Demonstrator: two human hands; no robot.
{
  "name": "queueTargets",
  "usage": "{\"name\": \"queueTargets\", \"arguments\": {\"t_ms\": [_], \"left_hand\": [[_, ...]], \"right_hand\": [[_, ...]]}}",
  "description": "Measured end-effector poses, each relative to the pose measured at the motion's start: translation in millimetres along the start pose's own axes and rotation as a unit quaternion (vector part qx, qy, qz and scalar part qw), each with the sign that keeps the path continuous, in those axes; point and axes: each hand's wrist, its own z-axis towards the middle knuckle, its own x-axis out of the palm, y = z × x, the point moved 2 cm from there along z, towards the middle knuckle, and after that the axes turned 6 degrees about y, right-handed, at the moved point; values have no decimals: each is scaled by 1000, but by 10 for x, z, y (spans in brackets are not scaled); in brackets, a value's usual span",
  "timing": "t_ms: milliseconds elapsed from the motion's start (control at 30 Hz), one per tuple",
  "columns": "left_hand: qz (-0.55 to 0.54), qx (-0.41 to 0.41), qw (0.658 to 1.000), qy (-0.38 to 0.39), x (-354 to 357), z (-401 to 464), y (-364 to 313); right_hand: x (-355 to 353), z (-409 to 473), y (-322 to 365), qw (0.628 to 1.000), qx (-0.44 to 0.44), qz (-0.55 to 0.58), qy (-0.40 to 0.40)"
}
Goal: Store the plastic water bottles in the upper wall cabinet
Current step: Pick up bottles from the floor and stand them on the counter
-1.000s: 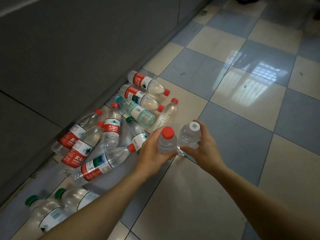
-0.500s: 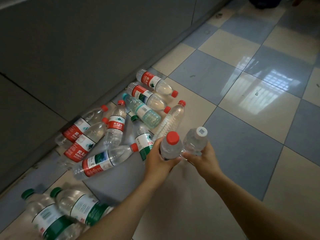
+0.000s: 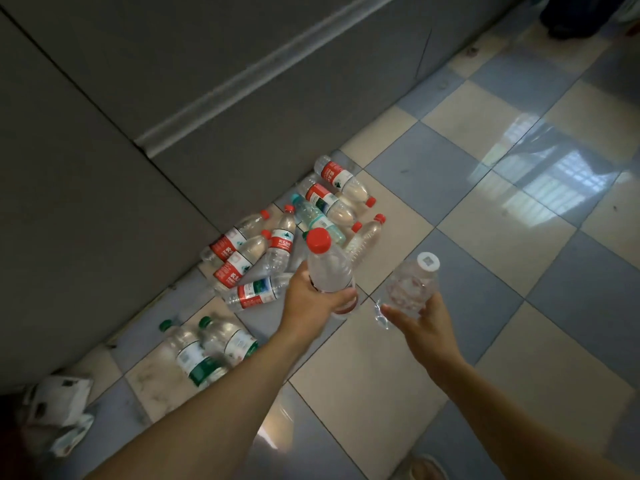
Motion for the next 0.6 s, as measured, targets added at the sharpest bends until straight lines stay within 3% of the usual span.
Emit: {"name": "queueTargets", "arguments": {"t_ms": [267, 600], "left_hand": [[21, 45, 999, -22, -1038, -939, -2051], [38, 214, 975, -45, -2139, -1962, -5036]], "right_hand": [[300, -919, 2338, 995, -74, -15, 68], [554, -1818, 5355, 957, -262, -10, 121]]}}
